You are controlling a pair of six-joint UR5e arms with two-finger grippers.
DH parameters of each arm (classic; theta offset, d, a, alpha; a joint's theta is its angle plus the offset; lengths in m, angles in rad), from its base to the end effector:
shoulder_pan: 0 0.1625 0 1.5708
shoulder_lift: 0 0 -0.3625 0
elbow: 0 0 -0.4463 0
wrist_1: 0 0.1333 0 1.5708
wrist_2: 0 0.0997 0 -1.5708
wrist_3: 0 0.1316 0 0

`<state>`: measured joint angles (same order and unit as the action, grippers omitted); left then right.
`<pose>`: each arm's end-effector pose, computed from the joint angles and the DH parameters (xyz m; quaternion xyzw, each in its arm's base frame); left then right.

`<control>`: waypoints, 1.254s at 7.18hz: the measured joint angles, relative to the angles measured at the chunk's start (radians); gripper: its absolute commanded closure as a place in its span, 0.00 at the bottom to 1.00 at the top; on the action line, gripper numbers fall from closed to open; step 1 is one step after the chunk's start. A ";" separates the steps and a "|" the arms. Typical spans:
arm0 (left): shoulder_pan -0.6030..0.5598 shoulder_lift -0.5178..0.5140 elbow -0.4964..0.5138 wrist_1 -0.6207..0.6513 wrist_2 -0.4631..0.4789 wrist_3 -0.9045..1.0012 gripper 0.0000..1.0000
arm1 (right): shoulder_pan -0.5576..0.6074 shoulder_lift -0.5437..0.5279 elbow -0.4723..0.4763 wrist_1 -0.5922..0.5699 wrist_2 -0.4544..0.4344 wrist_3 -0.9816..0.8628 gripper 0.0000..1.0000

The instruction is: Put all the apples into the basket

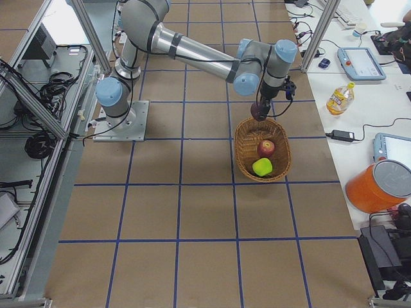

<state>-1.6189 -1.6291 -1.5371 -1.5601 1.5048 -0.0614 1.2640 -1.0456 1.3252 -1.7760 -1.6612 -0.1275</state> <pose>-0.1690 -0.5577 0.3807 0.0069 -0.9994 -0.0087 0.0326 -0.0958 -0.7044 0.2149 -0.0877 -0.9944 -0.0460 0.0361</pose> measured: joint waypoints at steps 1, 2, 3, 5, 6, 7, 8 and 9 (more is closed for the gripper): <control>0.000 0.000 0.000 0.000 0.000 0.000 0.00 | -0.021 0.031 0.001 -0.001 -0.011 -0.003 0.84; 0.000 0.000 0.000 0.000 -0.001 0.000 0.00 | -0.030 0.057 0.002 -0.002 -0.016 0.001 0.27; -0.001 0.000 0.000 0.000 -0.001 0.000 0.00 | -0.032 0.079 0.004 -0.004 -0.018 0.003 0.00; 0.000 -0.001 0.000 0.000 -0.002 0.000 0.00 | -0.034 0.090 0.003 -0.005 -0.020 0.003 0.00; -0.001 -0.001 0.000 0.000 -0.002 0.000 0.00 | -0.034 0.087 -0.003 -0.001 -0.019 0.001 0.00; -0.001 -0.001 0.000 0.000 -0.002 0.000 0.00 | -0.034 0.070 -0.010 0.004 -0.017 -0.001 0.00; -0.001 0.000 -0.001 0.000 -0.001 0.000 0.00 | -0.031 0.034 -0.011 0.016 -0.014 0.000 0.00; -0.001 0.000 -0.002 0.000 -0.002 0.000 0.00 | -0.019 -0.019 -0.008 0.044 -0.009 0.001 0.00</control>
<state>-1.6198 -1.6291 -1.5388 -1.5601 1.5033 -0.0614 1.2453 -1.0650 1.3168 -1.7319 -1.6704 -0.1266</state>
